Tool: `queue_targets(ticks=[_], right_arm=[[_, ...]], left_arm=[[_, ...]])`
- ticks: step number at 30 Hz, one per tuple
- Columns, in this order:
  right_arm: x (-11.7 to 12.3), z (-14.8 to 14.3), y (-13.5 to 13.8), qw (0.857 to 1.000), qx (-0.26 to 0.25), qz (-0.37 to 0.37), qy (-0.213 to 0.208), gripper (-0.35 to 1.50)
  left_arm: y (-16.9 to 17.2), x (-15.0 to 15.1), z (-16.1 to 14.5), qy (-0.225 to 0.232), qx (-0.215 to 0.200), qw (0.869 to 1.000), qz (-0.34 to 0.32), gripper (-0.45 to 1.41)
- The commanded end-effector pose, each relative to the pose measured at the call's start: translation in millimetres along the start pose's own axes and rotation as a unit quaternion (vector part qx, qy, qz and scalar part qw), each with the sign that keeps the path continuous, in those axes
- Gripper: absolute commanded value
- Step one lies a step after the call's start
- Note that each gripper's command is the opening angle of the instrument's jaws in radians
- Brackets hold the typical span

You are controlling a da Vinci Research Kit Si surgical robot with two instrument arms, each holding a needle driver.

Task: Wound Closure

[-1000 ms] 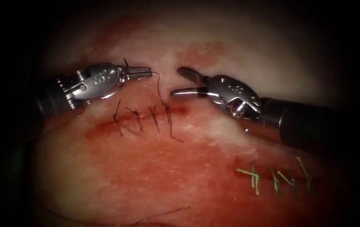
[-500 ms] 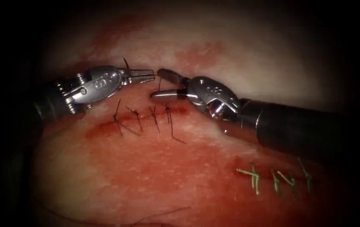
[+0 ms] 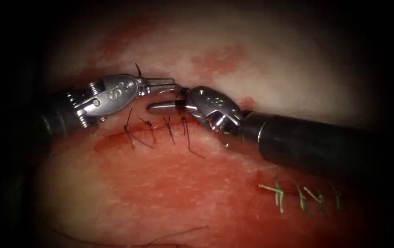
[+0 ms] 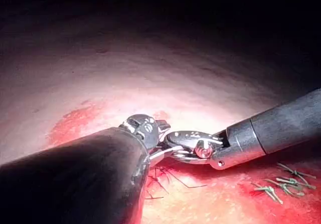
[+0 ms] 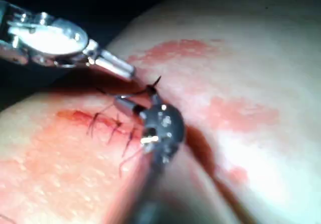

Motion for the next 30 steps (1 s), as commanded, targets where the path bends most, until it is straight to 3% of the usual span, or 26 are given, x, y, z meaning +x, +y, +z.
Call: queue_targets(ticks=[1, 10, 12, 22, 25, 26, 30], right_arm=[[-0.2, 1.1, 0.0, 1.000, 0.001, -0.001, 0.001, 1.13], [-0.4, 1.7, -0.3, 1.000, -0.001, -0.002, 0.002, 1.01], [-0.6, 1.8, -0.5, 1.000, 0.009, 0.000, 0.002, 0.73], [-0.6, 2.2, -0.6, 1.000, 0.007, -0.002, 0.003, 0.71], [-0.5, 2.3, -0.5, 1.000, 0.008, -0.002, 0.003, 0.46], [-0.3, 2.2, -0.4, 1.000, 0.008, -0.004, 0.002, -0.35], [-0.3, 2.3, -0.2, 1.000, 0.008, -0.010, 0.002, -0.35]], left_arm=[[-0.4, 0.0, 0.8, 0.001, 0.000, 1.000, 0.000, -0.45], [-0.2, 0.2, 0.8, 0.002, -0.001, 1.000, 0.003, -0.45], [0.0, 0.4, 0.7, 0.003, -0.002, 1.000, 0.003, -0.45], [0.2, 0.5, 0.6, 0.003, -0.002, 1.000, 0.006, -0.45], [0.1, 0.6, 0.6, 0.004, -0.002, 1.000, 0.006, -0.45], [0.1, 0.6, 0.6, 0.004, -0.002, 1.000, 0.006, -0.45], [0.2, 0.7, 0.5, 0.004, -0.002, 1.000, 0.006, -0.45]])
